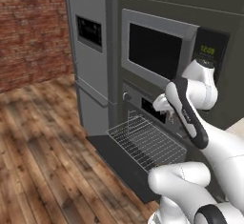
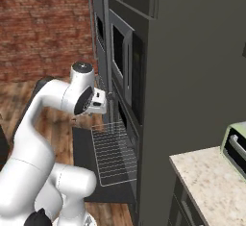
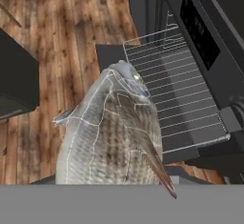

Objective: Place the fish on the rack of the oven, and slide the rack back inside. Close the oven door.

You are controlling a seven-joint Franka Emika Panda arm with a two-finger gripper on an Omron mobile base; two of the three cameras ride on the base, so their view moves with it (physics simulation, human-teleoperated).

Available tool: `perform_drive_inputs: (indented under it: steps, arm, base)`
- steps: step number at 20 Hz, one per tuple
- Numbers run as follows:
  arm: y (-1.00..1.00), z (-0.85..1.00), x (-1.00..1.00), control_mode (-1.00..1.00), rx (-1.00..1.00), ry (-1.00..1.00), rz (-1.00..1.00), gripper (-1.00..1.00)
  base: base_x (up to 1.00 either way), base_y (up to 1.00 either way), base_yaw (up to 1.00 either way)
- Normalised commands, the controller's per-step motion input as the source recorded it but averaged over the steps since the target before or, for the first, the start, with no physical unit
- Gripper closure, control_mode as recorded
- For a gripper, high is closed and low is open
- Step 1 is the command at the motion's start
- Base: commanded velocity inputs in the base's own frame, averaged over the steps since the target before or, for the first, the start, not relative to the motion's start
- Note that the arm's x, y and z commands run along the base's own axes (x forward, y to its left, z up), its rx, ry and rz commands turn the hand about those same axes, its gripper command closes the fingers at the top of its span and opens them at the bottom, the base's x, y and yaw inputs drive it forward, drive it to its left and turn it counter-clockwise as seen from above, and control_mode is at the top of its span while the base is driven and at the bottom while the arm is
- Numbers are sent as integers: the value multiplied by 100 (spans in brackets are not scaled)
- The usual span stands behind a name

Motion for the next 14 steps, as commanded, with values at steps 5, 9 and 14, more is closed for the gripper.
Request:
perform_drive_inputs:
  steps: [5, 9, 14]
  arm:
    - [0, -29, 33, -100, -16, 0, 6, 100]
    - [0, -55, 61, -100, -21, 0, 2, 100]
    - [6, -73, 50, -100, -21, 0, 0, 100]
  base:
    - [4, 0, 2]
    - [0, 0, 0]
    - [0, 0, 0]
